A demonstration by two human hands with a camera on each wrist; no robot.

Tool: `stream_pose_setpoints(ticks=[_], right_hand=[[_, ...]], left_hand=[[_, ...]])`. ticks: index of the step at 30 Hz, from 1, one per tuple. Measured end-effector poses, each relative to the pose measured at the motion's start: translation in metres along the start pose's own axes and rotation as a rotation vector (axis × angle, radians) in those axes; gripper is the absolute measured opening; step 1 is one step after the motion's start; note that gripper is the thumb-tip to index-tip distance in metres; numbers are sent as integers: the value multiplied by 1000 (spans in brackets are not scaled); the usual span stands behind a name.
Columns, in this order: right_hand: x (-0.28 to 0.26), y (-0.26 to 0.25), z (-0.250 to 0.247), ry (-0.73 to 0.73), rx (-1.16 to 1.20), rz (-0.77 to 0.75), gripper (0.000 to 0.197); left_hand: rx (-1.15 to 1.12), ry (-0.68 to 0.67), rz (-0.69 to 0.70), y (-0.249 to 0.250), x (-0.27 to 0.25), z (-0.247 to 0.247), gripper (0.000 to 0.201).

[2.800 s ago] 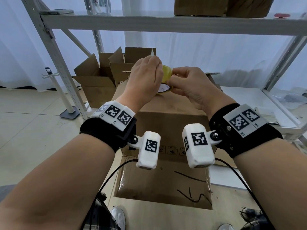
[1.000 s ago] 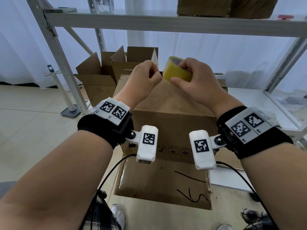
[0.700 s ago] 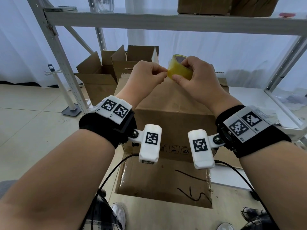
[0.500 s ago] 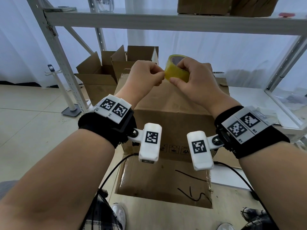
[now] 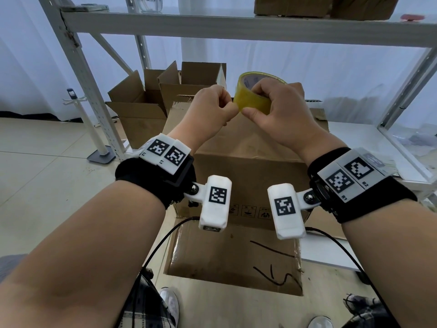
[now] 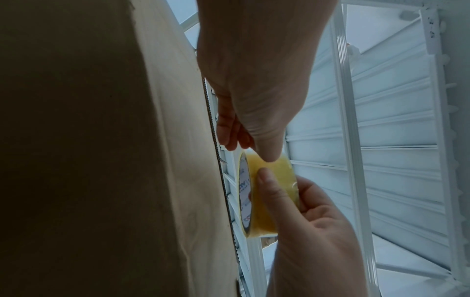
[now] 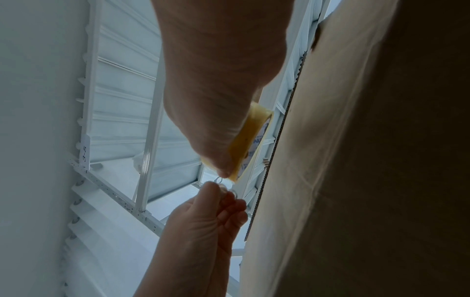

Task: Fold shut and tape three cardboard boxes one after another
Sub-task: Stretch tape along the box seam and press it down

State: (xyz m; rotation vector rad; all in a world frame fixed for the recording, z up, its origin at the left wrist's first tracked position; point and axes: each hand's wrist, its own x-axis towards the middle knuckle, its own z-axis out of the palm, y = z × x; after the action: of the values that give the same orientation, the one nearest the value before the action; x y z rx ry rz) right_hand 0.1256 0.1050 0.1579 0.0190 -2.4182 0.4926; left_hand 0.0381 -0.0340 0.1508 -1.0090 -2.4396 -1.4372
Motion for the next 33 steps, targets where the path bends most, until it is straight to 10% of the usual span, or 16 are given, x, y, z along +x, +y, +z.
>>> stream_pose_setpoints(ticks=[33], right_hand=[[-1,-4,3,31,-83,-45,30]], left_hand=[[60,10,-23,4,-3,3,9]])
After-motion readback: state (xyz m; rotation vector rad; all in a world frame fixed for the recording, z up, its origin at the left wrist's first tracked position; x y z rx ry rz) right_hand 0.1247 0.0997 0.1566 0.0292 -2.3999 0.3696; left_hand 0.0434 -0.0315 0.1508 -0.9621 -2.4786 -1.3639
